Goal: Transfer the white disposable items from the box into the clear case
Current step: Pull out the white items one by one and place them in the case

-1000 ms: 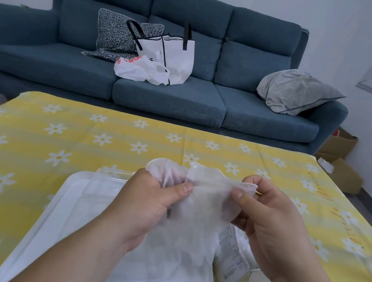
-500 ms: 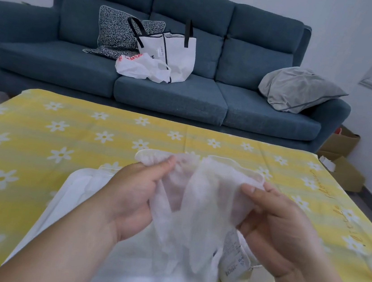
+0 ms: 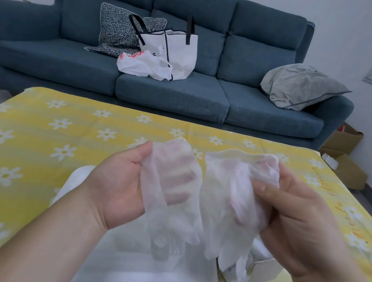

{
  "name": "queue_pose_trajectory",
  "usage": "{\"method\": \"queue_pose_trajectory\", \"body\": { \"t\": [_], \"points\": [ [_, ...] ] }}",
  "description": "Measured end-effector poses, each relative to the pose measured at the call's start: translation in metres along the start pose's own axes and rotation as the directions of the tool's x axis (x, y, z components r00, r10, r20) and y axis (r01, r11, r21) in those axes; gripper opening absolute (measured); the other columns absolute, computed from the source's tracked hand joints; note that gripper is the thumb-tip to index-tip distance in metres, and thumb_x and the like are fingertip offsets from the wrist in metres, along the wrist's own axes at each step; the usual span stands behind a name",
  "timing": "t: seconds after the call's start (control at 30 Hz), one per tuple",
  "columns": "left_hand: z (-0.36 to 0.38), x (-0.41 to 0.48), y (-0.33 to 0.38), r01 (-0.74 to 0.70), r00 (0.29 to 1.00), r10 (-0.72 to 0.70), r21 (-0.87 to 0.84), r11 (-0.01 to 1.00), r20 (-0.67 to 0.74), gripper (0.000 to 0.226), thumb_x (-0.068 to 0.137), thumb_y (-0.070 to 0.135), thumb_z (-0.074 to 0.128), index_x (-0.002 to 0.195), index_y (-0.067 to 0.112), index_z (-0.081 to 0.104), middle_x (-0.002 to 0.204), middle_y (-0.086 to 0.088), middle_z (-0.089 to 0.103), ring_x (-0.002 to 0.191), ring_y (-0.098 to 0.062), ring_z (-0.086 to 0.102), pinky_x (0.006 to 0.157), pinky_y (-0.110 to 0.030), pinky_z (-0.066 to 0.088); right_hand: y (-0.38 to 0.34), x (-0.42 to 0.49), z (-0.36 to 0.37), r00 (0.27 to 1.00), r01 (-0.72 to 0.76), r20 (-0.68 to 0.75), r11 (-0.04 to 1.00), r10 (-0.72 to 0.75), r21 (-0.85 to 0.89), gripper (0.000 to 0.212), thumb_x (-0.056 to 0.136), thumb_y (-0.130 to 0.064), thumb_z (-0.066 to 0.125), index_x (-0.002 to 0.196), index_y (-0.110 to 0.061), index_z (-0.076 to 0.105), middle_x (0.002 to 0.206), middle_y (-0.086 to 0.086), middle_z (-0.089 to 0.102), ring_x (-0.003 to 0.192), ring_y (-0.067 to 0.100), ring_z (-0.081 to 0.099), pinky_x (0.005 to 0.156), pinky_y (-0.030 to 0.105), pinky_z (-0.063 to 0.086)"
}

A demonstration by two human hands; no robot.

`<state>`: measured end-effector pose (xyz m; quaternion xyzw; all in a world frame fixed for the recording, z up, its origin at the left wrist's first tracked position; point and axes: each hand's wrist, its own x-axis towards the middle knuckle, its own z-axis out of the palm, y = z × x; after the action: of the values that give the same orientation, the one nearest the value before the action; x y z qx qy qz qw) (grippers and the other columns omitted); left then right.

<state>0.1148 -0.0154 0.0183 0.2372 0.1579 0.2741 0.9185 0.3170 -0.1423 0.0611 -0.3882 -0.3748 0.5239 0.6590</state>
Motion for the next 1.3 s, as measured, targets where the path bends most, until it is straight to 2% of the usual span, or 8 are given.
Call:
{"method": "queue_pose_trajectory", "body": {
  "t": [0.1, 0.23, 0.37, 0.47, 0.63, 0.77, 1.1, 1.3],
  "points": [
    [0.01, 0.0, -0.016, 0.072, 0.996, -0.076, 0.092, 0.993, 0.038, 0.055, 0.104, 0.039, 0.032, 0.138, 0.004, 0.057, 0.134, -0.018, 0.062, 0.125, -0.036, 0.059, 0.115, -0.051, 0.033, 0.005, -0.001, 0.015, 0.997, -0.021, 0.076, 1.0, 0.02, 0.014, 0.044, 0.072, 0.011, 0.065, 0.113, -0.005, 0.069, 0.106, 0.023, 0.07, 0.091, 0.031, 0.07, 0.075, 0.035, 0.06],
    [0.023, 0.005, -0.033, 0.145, 0.979, -0.163, 0.148, 0.978, 0.124, 0.054, 0.104, 0.039, 0.035, 0.136, 0.0, 0.055, 0.121, -0.016, 0.064, 0.112, -0.029, 0.06, 0.1, -0.037, 0.046, 0.021, 0.005, 0.021, 0.997, -0.082, -0.004, 0.985, 0.082, -0.15, 0.051, 0.084, 0.019, 0.054, 0.121, -0.014, 0.065, 0.104, 0.022, 0.073, 0.088, 0.03, 0.072, 0.073, 0.034, 0.06],
    [0.023, 0.007, -0.034, 0.107, 0.975, -0.134, 0.153, 0.982, 0.176, 0.086, 0.097, 0.069, 0.024, 0.143, 0.0, 0.049, 0.146, -0.019, 0.052, 0.132, -0.03, 0.05, 0.116, -0.039, 0.032, 0.026, 0.008, 0.02, 0.995, -0.095, -0.048, 0.948, 0.084, -0.303, 0.061, 0.09, 0.022, 0.044, 0.122, -0.025, 0.066, 0.102, 0.031, 0.069, 0.087, 0.038, 0.067, 0.081, 0.046, 0.051],
    [0.014, 0.004, -0.035, 0.134, 0.965, -0.16, 0.134, 0.982, 0.21, 0.098, 0.088, 0.081, 0.031, 0.143, 0.002, 0.05, 0.141, -0.02, 0.056, 0.13, -0.033, 0.052, 0.113, -0.043, 0.037, 0.025, 0.008, 0.021, 0.995, -0.096, -0.067, 0.936, 0.078, -0.34, 0.064, 0.09, 0.021, 0.044, 0.119, -0.031, 0.068, 0.101, 0.037, 0.064, 0.084, 0.038, 0.065, 0.08, 0.049, 0.047],
    [0.021, 0.0, -0.039, -0.018, 0.993, -0.017, 0.304, 0.953, 0.114, 0.053, 0.09, 0.033, 0.065, 0.132, 0.001, 0.061, 0.135, -0.023, 0.06, 0.12, -0.034, 0.06, 0.101, -0.044, 0.05, 0.026, 0.008, 0.022, 0.994, -0.098, -0.074, 0.953, 0.08, -0.287, 0.059, 0.09, 0.022, 0.044, 0.122, -0.023, 0.064, 0.09, 0.022, 0.073, 0.078, 0.032, 0.069, 0.072, 0.042, 0.054],
    [0.023, -0.001, -0.042, -0.066, 0.994, 0.096, 0.415, 0.908, -0.052, 0.032, 0.091, 0.017, 0.055, 0.112, 0.002, 0.073, 0.114, -0.018, 0.074, 0.102, -0.03, 0.073, 0.088, -0.04, 0.059, 0.026, 0.009, 0.02, 0.99, -0.078, -0.137, 0.927, 0.029, -0.367, 0.046, 0.076, 0.004, 0.068, 0.111, -0.027, 0.07, 0.08, 0.016, 0.07, 0.069, 0.028, 0.066, 0.059, 0.032, 0.052],
    [0.029, -0.013, -0.032, -0.105, 0.986, 0.169, 0.824, 0.557, 0.011, 0.029, 0.105, 0.013, 0.044, 0.12, 0.014, 0.069, 0.118, -0.007, 0.074, 0.111, -0.022, 0.069, 0.103, -0.043, 0.051, 0.023, 0.013, 0.018, 0.934, 0.043, -0.222, 0.707, -0.28, -0.706, 0.024, 0.084, -0.004, 0.072, 0.094, -0.026, 0.073, 0.07, -0.006, 0.064, 0.064, 0.011, 0.057, 0.062, 0.026, 0.047],
    [0.035, -0.02, -0.017, -0.246, 0.948, 0.279, 0.911, 0.331, 0.155, 0.03, 0.098, 0.002, 0.057, 0.116, 0.022, 0.072, 0.112, 0.005, 0.075, 0.107, -0.013, 0.07, 0.09, -0.029, 0.055, 0.015, 0.01, 0.026, 0.987, 0.148, 0.087, 0.542, -0.137, -0.827, 0.054, 0.073, -0.021, 0.07, 0.124, -0.036, 0.064, 0.124, -0.023, 0.066, 0.122, -0.003, 0.056, 0.105, 0.03, 0.042]
  ]
}}
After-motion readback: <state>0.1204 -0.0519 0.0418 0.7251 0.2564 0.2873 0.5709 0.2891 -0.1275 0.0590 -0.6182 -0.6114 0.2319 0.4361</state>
